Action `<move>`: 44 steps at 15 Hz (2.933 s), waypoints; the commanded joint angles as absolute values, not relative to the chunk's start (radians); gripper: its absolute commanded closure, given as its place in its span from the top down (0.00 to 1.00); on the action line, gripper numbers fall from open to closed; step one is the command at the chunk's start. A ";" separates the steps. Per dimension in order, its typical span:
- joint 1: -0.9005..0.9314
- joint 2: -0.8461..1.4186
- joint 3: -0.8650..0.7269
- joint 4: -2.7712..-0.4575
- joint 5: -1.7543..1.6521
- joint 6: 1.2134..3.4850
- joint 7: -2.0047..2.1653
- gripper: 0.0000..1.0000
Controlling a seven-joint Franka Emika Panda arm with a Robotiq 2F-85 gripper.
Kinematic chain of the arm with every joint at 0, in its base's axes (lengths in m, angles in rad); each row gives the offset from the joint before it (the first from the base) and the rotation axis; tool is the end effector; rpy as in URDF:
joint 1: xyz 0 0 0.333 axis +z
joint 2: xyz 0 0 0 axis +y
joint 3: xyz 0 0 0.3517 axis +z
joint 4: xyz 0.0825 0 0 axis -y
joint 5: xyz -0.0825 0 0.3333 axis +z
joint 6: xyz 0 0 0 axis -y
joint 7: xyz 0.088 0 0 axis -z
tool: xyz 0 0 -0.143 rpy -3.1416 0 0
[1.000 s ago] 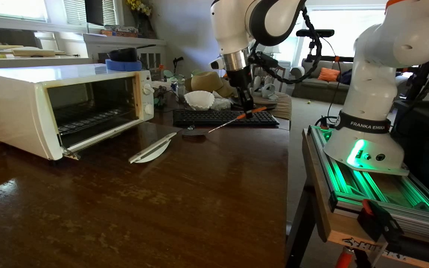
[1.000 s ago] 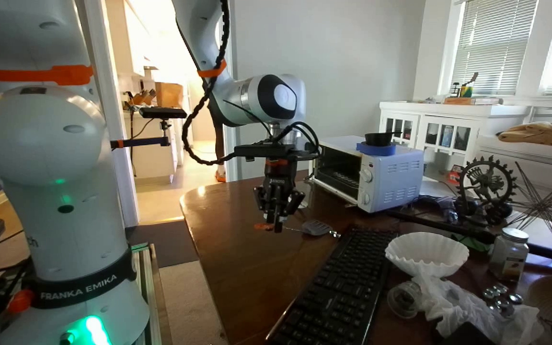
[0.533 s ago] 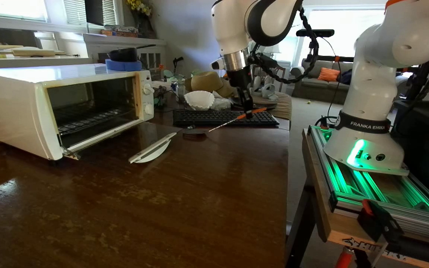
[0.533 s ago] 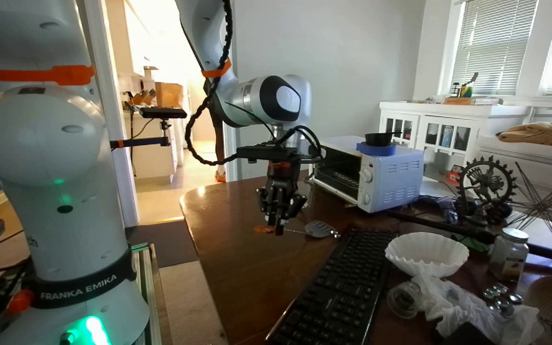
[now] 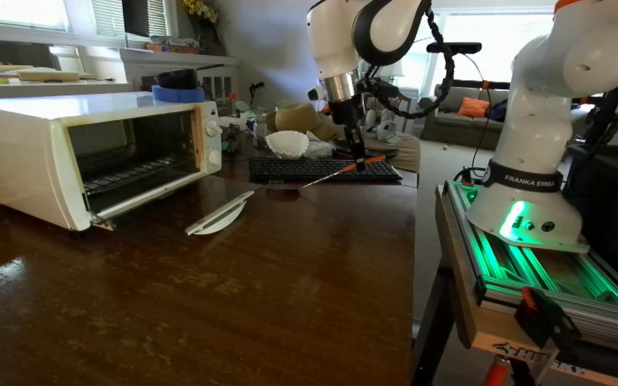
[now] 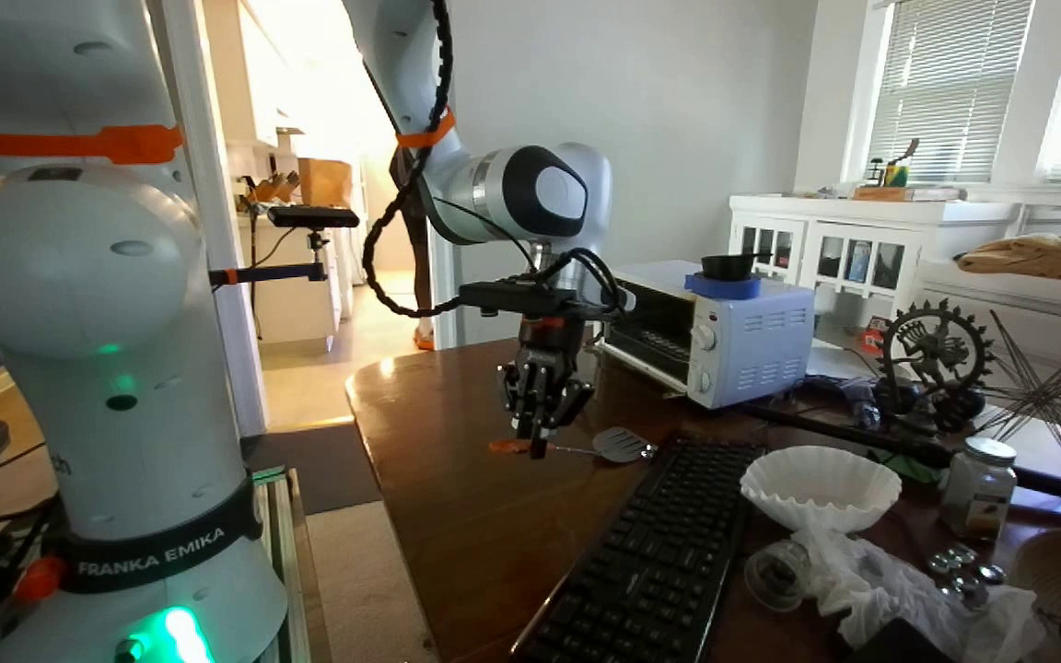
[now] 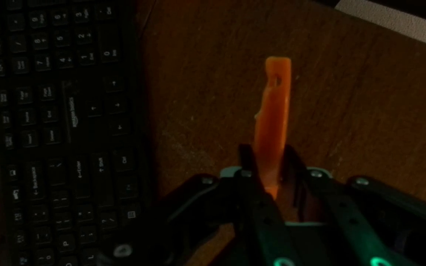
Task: Use the fish slice to place the glass objects on top of the white oven.
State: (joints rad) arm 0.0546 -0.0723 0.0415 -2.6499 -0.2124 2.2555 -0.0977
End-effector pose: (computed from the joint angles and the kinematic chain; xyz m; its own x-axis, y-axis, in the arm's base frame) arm 0.3436 0.0213 0.2893 0.8887 0.3137 -0.3343 0.3594 -0.9294 0.0834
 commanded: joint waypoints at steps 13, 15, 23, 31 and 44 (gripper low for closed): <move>0.022 -0.067 0.022 -2.665 -0.240 2.282 -0.099 0.06; 0.028 -0.074 0.031 -2.673 -0.269 2.283 -0.084 0.06; 0.063 -0.132 0.104 -2.739 -0.457 2.274 0.070 0.06; 0.066 -0.231 0.107 -2.772 -0.428 2.262 0.084 0.06; 0.097 -0.447 0.111 -2.599 -0.295 1.840 -0.051 0.06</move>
